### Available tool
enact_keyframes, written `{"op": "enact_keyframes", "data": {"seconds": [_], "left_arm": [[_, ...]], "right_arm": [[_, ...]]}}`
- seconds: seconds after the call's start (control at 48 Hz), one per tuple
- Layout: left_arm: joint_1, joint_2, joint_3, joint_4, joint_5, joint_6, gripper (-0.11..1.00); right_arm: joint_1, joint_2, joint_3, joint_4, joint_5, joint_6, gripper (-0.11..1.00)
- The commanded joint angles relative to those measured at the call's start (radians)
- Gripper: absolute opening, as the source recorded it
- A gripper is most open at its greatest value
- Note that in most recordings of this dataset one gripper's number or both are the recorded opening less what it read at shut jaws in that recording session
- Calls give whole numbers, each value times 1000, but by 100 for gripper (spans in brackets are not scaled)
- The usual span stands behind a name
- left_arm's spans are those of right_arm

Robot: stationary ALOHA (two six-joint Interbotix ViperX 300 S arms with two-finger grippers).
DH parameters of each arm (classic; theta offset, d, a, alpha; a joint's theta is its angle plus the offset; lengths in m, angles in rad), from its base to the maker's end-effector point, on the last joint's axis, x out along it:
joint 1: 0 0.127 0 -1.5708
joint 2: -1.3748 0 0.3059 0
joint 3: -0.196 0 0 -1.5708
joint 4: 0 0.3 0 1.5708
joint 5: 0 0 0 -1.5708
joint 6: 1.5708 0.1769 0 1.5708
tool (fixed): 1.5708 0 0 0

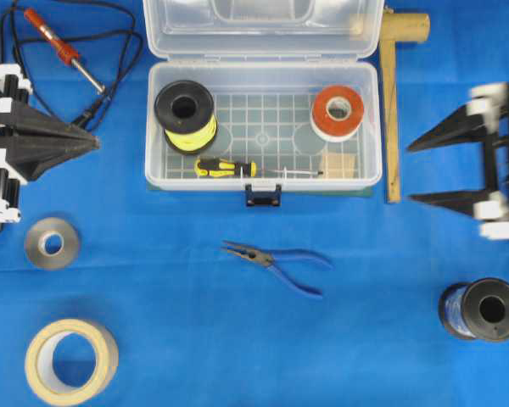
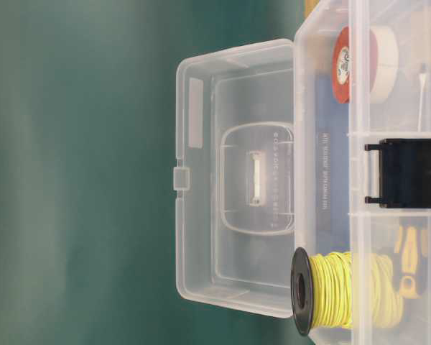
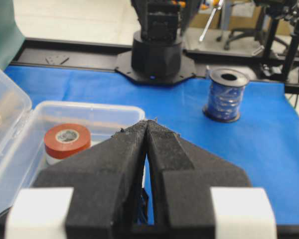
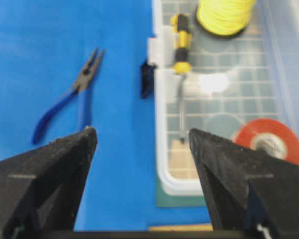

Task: Pick the nipper from the toolbox among several items.

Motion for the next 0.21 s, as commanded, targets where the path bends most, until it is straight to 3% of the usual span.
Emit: {"op": "enact_keyframes", "data": {"seconds": [0.0, 0.188], "left_arm": [[2, 8, -6, -2, -6, -2, 0], [2, 6, -3, -2, -6, -2, 0]], "right_arm": [[-28, -77, 48, -11, -26, 2, 75], [-80, -198, 184, -17, -124, 2, 75]]}}
